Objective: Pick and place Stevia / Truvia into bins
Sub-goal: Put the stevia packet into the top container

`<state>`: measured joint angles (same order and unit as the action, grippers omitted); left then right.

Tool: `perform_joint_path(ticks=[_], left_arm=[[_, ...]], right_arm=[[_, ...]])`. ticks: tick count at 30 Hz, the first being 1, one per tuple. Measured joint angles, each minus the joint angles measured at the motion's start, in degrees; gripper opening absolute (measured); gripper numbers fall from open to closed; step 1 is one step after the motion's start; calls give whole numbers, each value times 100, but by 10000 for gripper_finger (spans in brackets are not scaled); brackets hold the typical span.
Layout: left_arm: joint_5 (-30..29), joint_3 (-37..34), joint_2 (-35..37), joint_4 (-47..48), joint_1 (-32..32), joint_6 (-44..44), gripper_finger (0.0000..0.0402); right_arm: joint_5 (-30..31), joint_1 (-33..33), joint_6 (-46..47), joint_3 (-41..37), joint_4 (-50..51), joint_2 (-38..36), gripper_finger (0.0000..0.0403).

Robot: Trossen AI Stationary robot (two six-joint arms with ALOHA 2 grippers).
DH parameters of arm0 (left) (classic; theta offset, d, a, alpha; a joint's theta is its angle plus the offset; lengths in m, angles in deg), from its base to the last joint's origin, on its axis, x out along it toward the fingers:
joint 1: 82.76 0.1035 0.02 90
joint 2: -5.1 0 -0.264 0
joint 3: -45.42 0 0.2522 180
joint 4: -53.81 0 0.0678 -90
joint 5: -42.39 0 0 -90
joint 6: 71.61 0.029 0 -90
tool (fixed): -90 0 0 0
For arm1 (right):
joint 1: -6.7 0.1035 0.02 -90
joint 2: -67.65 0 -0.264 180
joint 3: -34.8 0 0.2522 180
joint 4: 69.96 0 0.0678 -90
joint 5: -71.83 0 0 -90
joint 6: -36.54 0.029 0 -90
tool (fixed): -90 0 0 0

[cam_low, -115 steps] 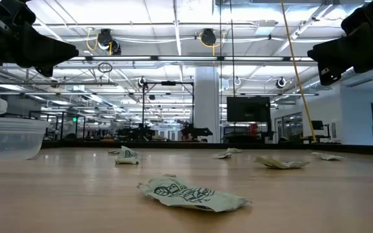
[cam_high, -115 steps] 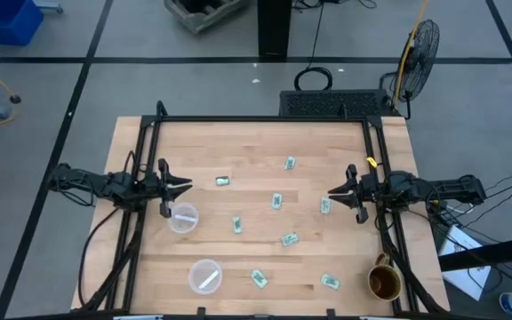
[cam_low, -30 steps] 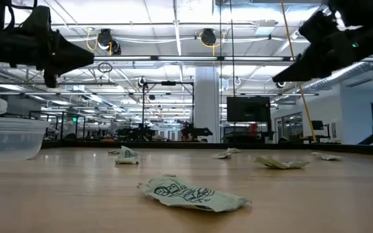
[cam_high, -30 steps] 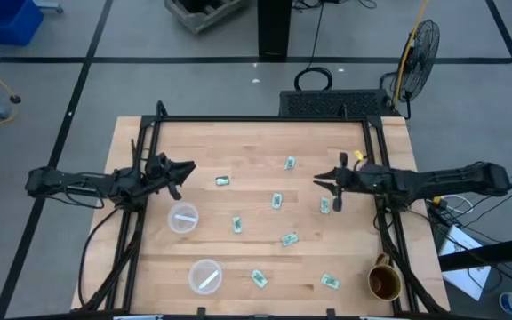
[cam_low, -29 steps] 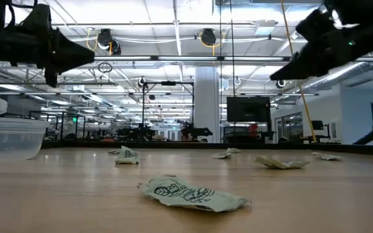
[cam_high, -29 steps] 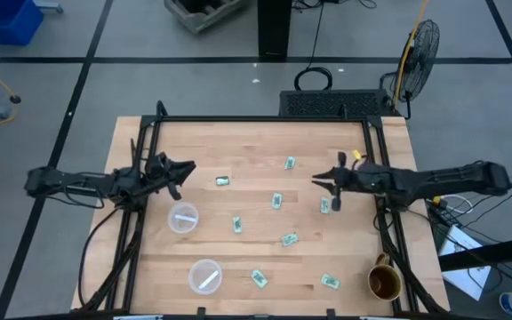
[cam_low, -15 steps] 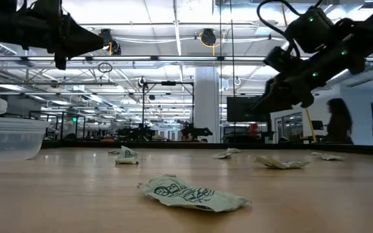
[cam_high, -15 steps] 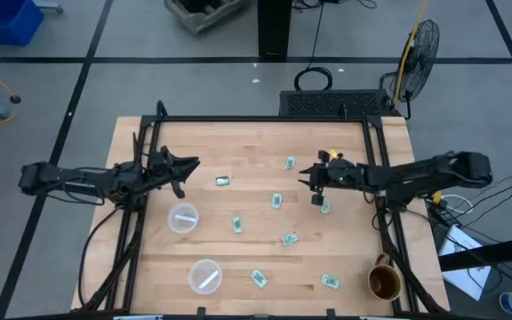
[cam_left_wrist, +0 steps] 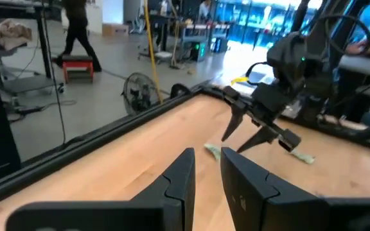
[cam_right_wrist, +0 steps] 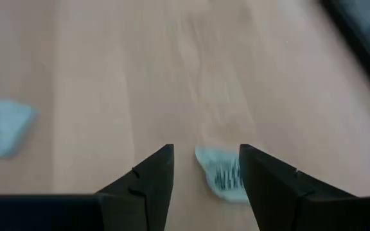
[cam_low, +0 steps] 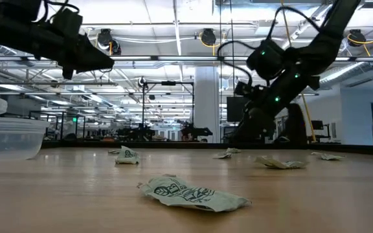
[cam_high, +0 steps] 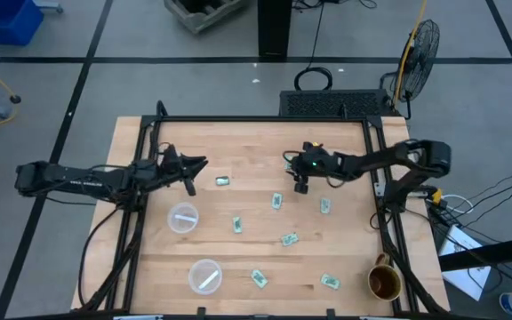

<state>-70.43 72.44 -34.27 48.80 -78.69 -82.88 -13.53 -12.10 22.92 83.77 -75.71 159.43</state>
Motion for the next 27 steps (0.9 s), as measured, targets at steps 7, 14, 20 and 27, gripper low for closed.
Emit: perform_joint_path(ticks=[7,14,20,27], left_arm=[[-27,216,-481,616,196,-125,78],[-48,218,-799,614,234,-286,79],[-53,218,-969,610,235,-453,79],[-52,218,-1102,561,230,-564,79]], right_arm=[[46,-101,-58,86,114,376,163],[86,-280,-4,91,13,458,152],[100,-336,179,90,138,461,98],[144,-336,377,86,118,463,8]])
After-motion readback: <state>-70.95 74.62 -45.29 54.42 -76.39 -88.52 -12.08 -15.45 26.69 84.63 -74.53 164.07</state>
